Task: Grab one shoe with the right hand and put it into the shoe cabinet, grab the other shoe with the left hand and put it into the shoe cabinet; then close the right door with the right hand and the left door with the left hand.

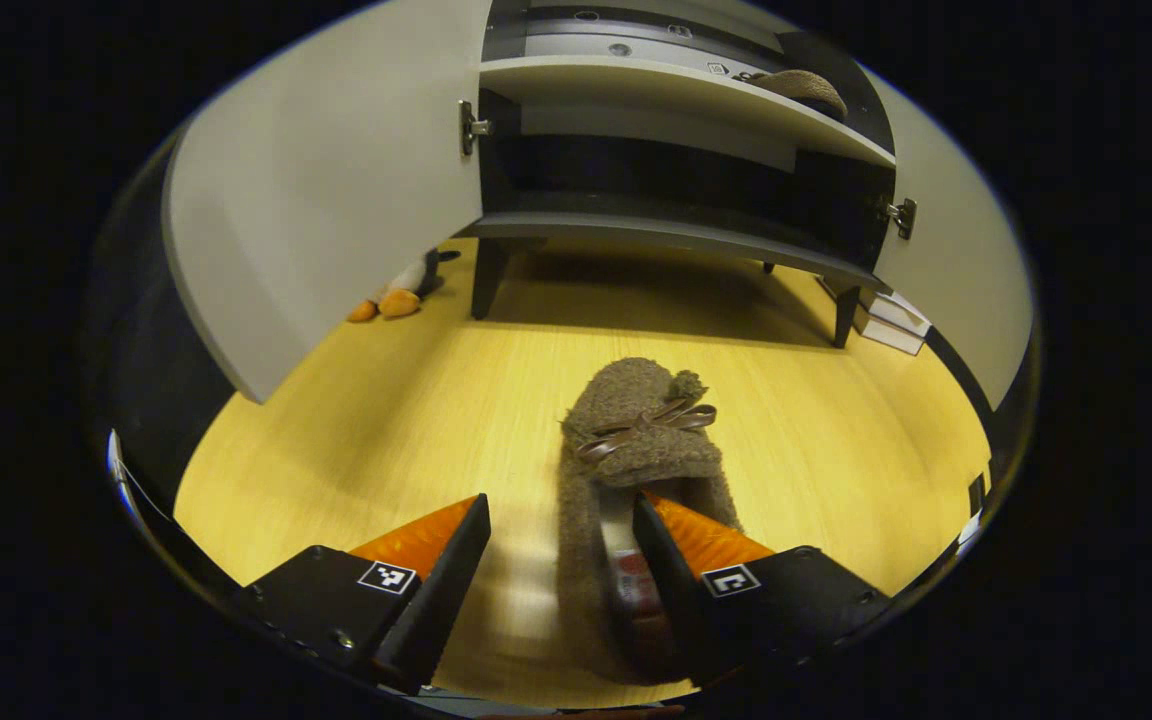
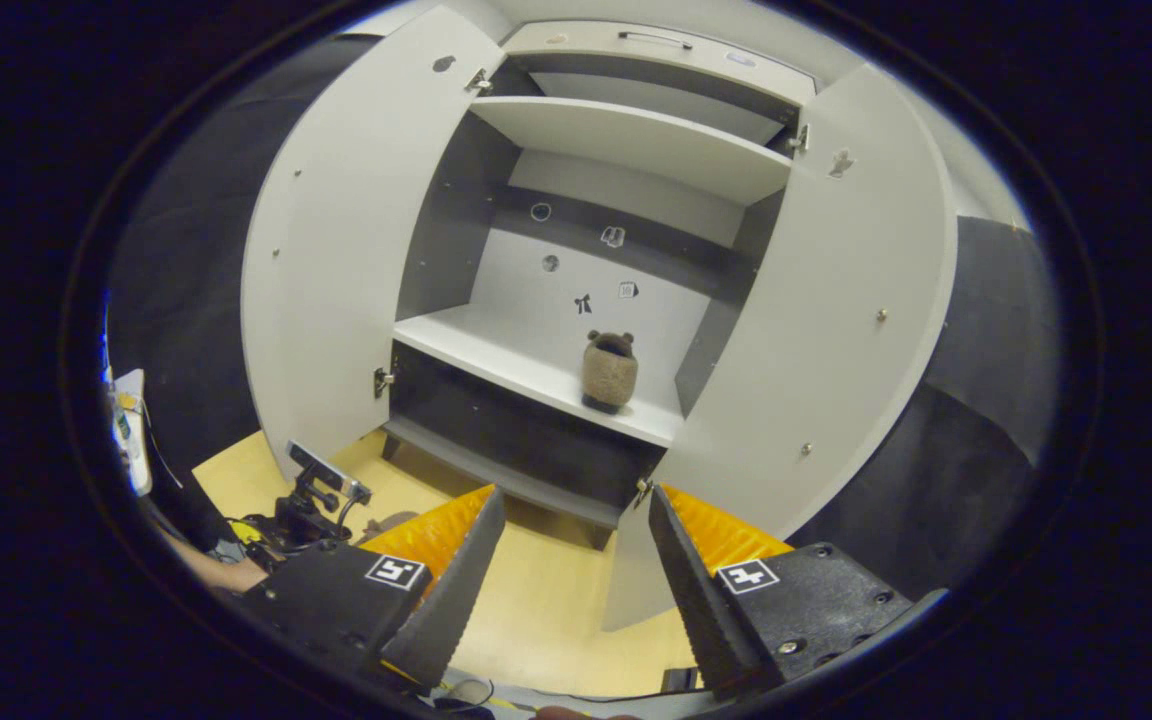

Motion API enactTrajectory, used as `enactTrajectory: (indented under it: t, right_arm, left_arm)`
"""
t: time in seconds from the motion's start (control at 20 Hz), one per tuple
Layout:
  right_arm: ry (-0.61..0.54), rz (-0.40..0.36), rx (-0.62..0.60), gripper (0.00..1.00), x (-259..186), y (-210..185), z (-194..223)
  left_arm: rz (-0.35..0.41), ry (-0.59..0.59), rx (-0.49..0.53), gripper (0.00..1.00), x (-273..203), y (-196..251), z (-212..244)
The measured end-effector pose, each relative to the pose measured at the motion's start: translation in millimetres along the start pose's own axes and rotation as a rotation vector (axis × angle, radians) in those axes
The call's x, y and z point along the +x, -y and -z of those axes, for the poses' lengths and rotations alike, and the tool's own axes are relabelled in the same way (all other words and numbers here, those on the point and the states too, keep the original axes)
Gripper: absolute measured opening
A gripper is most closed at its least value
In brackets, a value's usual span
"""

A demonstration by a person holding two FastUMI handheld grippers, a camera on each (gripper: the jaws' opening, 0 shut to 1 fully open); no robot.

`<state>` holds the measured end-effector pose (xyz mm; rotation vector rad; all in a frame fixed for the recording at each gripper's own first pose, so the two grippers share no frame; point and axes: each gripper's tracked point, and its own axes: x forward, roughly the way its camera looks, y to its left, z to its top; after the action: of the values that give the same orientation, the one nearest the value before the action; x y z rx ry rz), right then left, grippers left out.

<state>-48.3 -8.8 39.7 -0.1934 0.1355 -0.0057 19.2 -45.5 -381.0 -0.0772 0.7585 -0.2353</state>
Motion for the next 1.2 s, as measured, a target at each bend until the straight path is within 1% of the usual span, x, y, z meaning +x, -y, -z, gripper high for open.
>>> enactTrajectory:
  t: [0.05, 0.15, 0.2, 0.3, 0.35, 0.45, 0.6, 0.65, 0.7, 0.85, 0.9, 0.95, 1.05, 1.1, 1.2]
  right_arm:
    - [-0.009, -0.002, -0.01, 0.92, 0, -1, 2]
    - [-0.023, -0.007, -0.027, 0.92, 0, -4, 6]
    - [-0.025, -0.009, -0.032, 0.92, 0, -6, 7]
    - [-0.024, -0.017, -0.036, 0.92, 0, -9, 8]
    - [-0.026, -0.025, -0.038, 0.91, -1, -11, 9]
    - [-0.029, -0.033, -0.051, 0.91, -2, -14, 12]
    - [-0.031, -0.041, -0.056, 0.92, -5, -14, 15]
    - [-0.035, -0.044, -0.058, 0.92, -6, -13, 16]
    - [-0.038, -0.046, -0.062, 0.91, -6, -13, 18]
    - [-0.037, -0.048, -0.073, 0.92, -5, -11, 20]
    - [-0.039, -0.047, -0.072, 0.92, -5, -11, 21]
    - [-0.042, -0.053, -0.064, 0.91, -4, -11, 22]
    - [-0.038, -0.058, -0.043, 0.92, -3, -11, 22]
    - [-0.035, -0.061, -0.033, 0.92, -3, -11, 23]
    - [-0.03, -0.07, -0.01, 0.92, 0, -12, 24]
  left_arm:
    - [0.036, 0.0, -0.007, 0.92, 4, 6, -1]
    - [0.023, -0.04, -0.004, 0.56, 11, 2, 8]
    - [0.016, -0.032, -0.002, 0.38, 10, 0, 8]
    - [-0.06, -0.016, 0.013, 0.23, 14, -12, 2]
    - [-0.059, -0.009, 0.024, 0.01, 13, -11, 0]
    - [-0.048, -0.012, 0.031, 0.01, 13, -11, 3]
    - [-0.028, -0.017, -0.008, 0.0, 13, -11, 1]
    - [-0.025, -0.026, -0.015, 0.1, 13, -11, 2]
    - [-0.019, -0.028, -0.031, 0.0, 9, -9, 0]
    - [0.006, -0.003, -0.061, 0.0, -8, -1, -15]
    - [0.026, 0.008, -0.075, 0.1, -15, 3, -23]
    - [0.043, 0.03, -0.093, 0.0, -26, 6, -34]
    - [0.077, 0.079, -0.127, 0.0, -47, 11, -62]
    - [0.075, 0.111, -0.134, 0.0, -59, 10, -77]
    - [0.026, 0.171, -0.118, 0.0, -80, -2, -111]
